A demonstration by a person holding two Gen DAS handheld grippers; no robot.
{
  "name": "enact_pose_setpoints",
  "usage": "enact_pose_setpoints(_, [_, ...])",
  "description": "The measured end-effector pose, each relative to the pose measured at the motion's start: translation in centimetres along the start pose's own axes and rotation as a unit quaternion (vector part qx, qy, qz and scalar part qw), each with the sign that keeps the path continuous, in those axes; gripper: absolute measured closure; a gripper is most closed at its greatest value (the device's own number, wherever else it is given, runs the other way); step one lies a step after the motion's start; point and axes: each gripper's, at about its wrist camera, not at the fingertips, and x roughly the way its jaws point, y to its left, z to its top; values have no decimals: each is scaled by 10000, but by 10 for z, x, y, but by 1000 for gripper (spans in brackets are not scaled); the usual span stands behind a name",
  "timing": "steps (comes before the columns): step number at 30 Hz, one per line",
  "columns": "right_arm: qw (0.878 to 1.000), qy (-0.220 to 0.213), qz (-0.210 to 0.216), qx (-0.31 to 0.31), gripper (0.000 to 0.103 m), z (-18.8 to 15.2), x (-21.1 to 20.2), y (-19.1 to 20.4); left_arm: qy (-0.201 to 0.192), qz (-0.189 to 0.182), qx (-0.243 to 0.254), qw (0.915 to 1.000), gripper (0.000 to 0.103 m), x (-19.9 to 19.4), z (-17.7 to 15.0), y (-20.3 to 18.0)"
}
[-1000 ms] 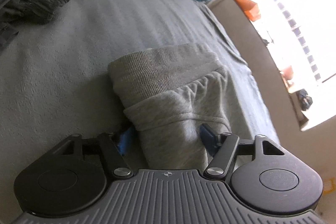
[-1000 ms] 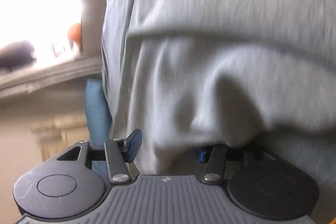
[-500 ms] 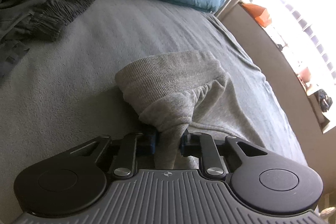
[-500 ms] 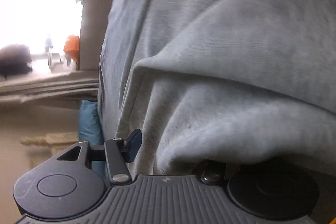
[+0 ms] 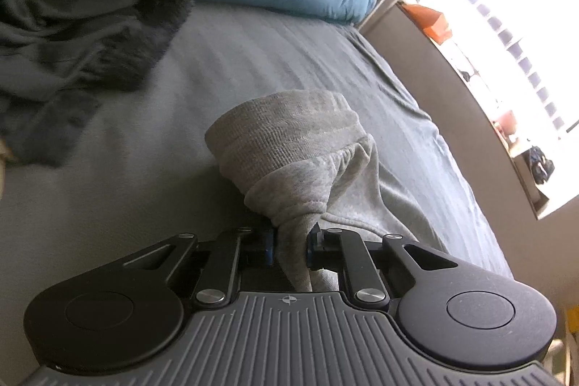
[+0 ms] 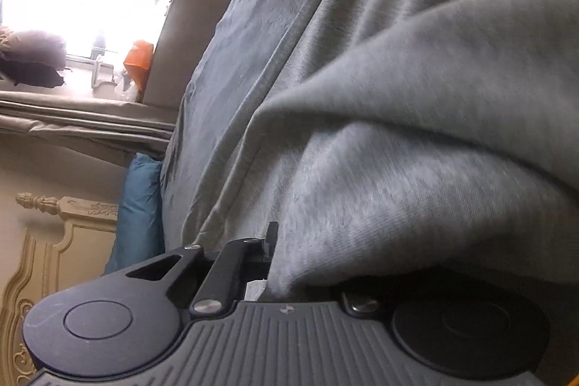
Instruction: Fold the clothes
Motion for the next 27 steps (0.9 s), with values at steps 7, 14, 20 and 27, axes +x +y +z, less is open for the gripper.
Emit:
enact_pose_setpoints(7, [9990, 418, 5, 184, 95, -32, -38, -20, 394, 157, -16, 9991, 90, -62, -14, 39])
enact_pose_setpoints(14, [9957, 912, -101, 132, 92, -43, -51, -51, 536, 296, 251, 9978, 86, -85, -42, 69])
enact_pose_setpoints(20, [9793, 1746, -636, -805, 59, -37, -74, -35, 638, 214, 466, 9966, 74, -90, -45, 75])
enact_pose_setpoints(27, [8932, 2798, -336, -3502, 58, -76, -117, 68, 500, 366, 557, 9965, 57, -110, -52, 78])
